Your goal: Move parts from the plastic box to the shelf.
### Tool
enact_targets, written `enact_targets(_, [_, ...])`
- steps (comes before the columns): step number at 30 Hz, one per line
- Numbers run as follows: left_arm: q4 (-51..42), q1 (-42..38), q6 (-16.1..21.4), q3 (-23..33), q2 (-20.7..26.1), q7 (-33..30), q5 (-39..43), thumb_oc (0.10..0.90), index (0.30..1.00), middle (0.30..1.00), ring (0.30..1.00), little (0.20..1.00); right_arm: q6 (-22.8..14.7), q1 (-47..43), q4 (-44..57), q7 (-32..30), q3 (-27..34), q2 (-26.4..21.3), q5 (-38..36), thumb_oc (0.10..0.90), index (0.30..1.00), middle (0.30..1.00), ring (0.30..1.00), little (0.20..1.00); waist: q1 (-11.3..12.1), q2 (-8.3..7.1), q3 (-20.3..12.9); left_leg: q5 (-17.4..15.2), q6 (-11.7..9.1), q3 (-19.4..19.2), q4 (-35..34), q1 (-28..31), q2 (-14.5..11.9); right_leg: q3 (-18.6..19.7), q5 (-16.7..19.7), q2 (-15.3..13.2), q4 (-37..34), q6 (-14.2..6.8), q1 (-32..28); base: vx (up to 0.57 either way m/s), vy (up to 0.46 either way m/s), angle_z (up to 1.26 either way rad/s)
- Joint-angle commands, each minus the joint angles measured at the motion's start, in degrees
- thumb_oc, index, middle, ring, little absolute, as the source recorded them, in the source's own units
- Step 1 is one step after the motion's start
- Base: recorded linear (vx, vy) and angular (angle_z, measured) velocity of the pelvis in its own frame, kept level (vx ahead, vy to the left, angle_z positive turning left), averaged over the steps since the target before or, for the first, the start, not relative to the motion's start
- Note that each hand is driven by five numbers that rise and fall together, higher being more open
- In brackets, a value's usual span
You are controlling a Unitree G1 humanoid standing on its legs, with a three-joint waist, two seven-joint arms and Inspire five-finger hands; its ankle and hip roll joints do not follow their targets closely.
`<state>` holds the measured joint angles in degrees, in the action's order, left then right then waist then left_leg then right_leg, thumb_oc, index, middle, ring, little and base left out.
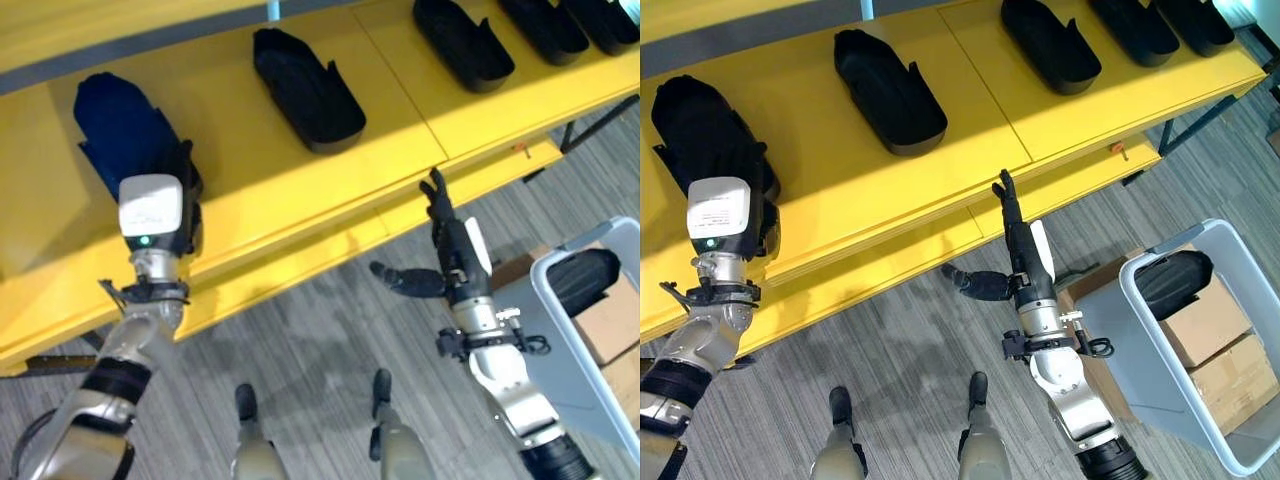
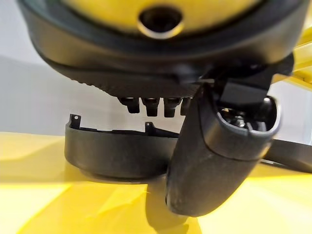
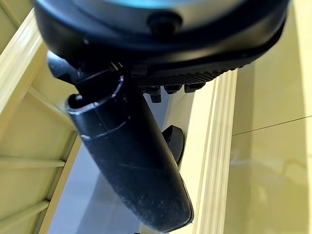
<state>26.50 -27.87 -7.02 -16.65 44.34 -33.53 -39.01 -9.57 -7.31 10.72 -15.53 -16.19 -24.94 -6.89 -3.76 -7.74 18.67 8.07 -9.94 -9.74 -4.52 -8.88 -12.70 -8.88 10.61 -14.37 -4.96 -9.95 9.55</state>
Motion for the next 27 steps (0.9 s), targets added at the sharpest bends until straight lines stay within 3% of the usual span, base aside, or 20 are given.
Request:
enact_targets(1, [1.1,-4.0,0.0,3.9,6.5,-3.4,-2.0,0.9,1.0,1.0,1.0,1.0,-6.9,-5.6,7.7,-1.9,5.8,-0.5,1.4,0.9,1.0,1.0,1.0,1.0,0.3,-0.47,-1.1,-4.4,7.5,-3.7,-0.4,4.4,6.3,0.5,-0.2,-1.2,1.7,-1.1,-1.7,0.0,0.0,0.0])
enact_targets(27, [-0.3,0.4,0.6,7.2,7.6,-3.3,-2.5,0.9,1.0,1.0,1.0,1.0,-6.8,-5.4,7.9,-1.6,6.7,-0.7,1.7,0.9,1.0,1.0,1.0,1.0,0.8,-0.03,-1.3,-4.5,7.5,-3.6,-0.4,4.6,6.3,0.1,-0.4,-1.2,1.7,-1.0,-2.0,0.0,0.0,0.0])
